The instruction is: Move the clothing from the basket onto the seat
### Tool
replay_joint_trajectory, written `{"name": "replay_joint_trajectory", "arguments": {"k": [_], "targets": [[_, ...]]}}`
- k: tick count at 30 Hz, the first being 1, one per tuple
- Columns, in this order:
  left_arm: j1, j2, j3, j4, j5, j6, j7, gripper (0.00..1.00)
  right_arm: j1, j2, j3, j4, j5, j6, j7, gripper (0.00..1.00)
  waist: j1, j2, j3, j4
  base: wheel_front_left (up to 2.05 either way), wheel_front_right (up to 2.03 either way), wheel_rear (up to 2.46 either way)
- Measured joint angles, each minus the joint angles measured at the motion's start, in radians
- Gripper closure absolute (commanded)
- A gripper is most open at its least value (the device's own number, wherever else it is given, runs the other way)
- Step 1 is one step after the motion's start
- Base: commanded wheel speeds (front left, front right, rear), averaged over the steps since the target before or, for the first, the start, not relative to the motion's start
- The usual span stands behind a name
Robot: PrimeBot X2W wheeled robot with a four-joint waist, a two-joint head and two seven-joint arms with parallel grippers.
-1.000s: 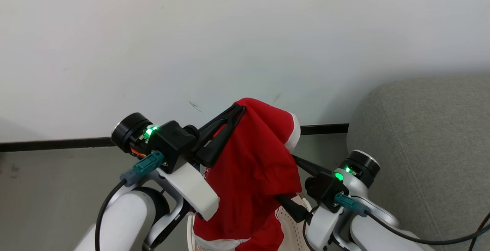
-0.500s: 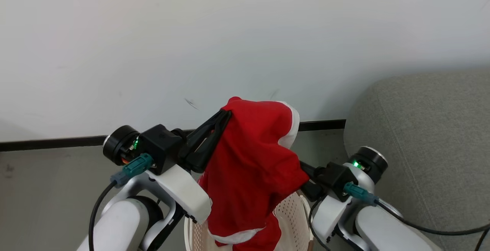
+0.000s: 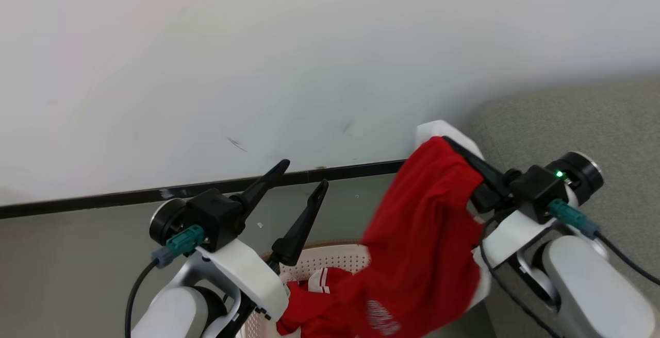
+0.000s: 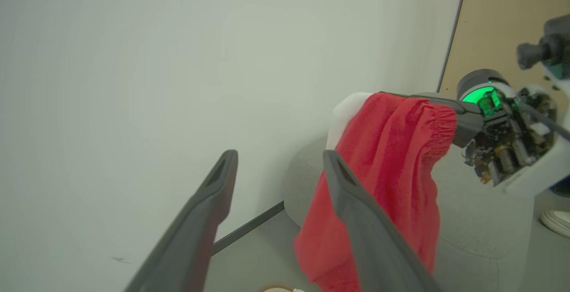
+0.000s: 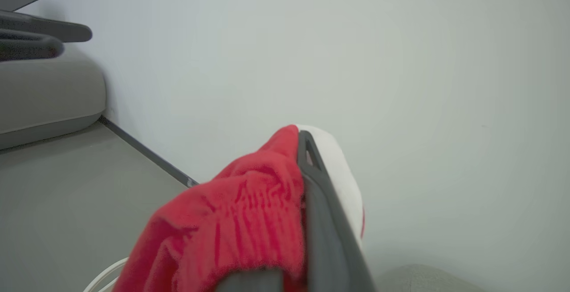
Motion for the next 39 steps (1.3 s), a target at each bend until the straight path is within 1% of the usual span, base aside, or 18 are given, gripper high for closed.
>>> {"name": "replay_joint_trajectory", "arguments": {"k": [6,11,15,20,23,30,39], "targets": [[0.028,0.001,-0.030,0.019,-0.005,-0.018,-0.032,0.00,0.012,-0.029,-0.118,-0.056,-0.007,0.000,0.000,1.00,0.0000,0.0000,0.000,-0.029,0.00,0.00,0.00],[0.039,-0.004,-0.063,0.026,-0.005,-0.027,-0.058,0.00,0.084,-0.056,-0.217,-0.097,-0.038,0.000,0.000,1.00,-0.0001,0.0000,-0.002,-0.054,0.00,0.00,0.00],[0.056,-0.004,-0.102,0.035,-0.008,-0.042,-0.067,0.00,0.142,-0.072,-0.303,-0.121,-0.054,0.000,0.000,1.00,0.0000,0.0000,-0.004,-0.075,0.00,0.00,0.00],[0.070,-0.004,-0.142,0.043,-0.008,-0.044,-0.087,0.00,0.194,-0.085,-0.383,-0.153,-0.065,0.000,0.000,1.00,0.0000,0.0000,-0.007,-0.103,0.00,0.00,0.00],[0.072,-0.005,-0.162,0.049,-0.008,-0.049,-0.099,0.00,0.223,-0.086,-0.403,-0.171,-0.071,0.000,0.000,1.00,0.0000,0.0000,-0.009,-0.120,0.00,0.00,0.00],[0.072,-0.019,-0.192,0.071,-0.008,-0.053,-0.127,0.00,0.279,-0.085,-0.408,-0.217,-0.072,0.000,0.011,1.00,0.0000,0.0000,-0.011,-0.162,0.00,0.00,0.00],[0.073,-0.023,-0.228,0.096,-0.008,-0.056,-0.154,0.00,0.360,-0.070,-0.462,-0.273,-0.073,0.000,0.039,1.00,-0.0001,0.0000,-0.012,-0.219,0.00,0.00,0.00]]}}
